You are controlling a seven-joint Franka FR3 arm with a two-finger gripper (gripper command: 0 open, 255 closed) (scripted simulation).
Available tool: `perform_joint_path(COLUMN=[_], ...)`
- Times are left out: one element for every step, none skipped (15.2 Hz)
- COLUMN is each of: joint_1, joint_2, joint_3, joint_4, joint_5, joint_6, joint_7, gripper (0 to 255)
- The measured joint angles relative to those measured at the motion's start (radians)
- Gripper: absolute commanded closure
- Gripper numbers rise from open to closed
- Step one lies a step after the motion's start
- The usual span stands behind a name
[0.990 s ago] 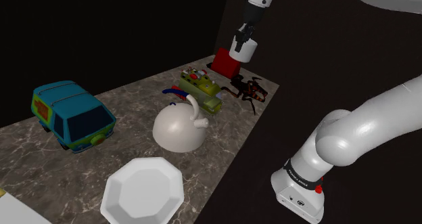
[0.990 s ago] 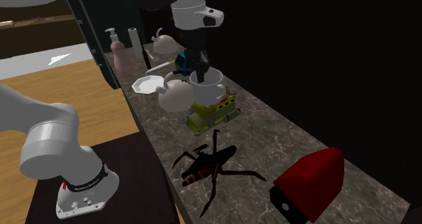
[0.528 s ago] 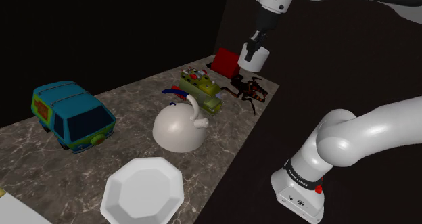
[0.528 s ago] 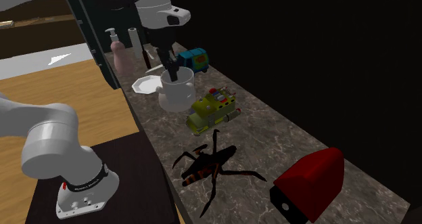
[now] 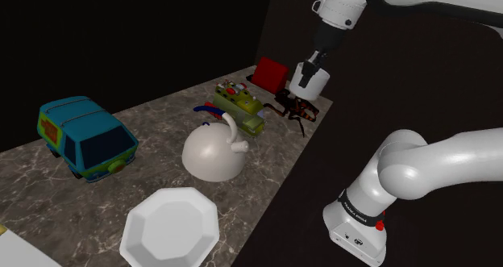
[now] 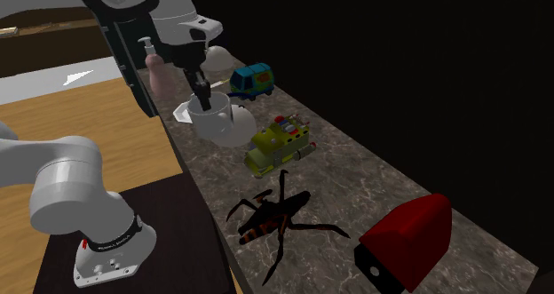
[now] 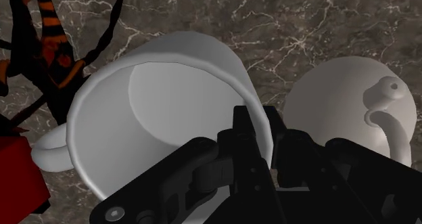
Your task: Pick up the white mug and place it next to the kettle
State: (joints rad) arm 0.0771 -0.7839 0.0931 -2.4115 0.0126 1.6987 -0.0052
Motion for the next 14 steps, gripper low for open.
perform_joint_path(joint_1=[0.001,0.002,0.001,0.002,0.003,0.003,0.004,0.004,0.004,0.004,0.005,0.005,0.006,0.006], joint_2=[0.0,-0.008,-0.01,-0.011,-0.014,-0.014,-0.018,-0.017,-0.021,-0.022,-0.019,-0.017,-0.016,-0.018], joint_3=[0.002,0.003,0.002,0.002,0.004,0.004,0.005,0.006,0.005,0.006,0.007,0.009,0.01,0.01], joint_4=[-0.012,-0.029,-0.044,-0.058,-0.073,-0.087,-0.104,-0.117,-0.133,-0.146,-0.157,-0.17,-0.184,-0.199], joint_5=[0.001,0.002,0.002,0.002,0.003,0.004,0.005,0.005,0.005,0.006,0.006,0.007,0.008,0.009], joint_6=[0.012,0.021,0.034,0.046,0.058,0.072,0.085,0.099,0.112,0.124,0.138,0.153,0.167,0.18], joint_7=[0.002,0.003,0.001,0.002,0.003,0.004,0.004,0.005,0.004,0.005,0.006,0.007,0.009,0.008], gripper=[255,255,255,255,255,255,255,255,255,255,255,255,255,255])
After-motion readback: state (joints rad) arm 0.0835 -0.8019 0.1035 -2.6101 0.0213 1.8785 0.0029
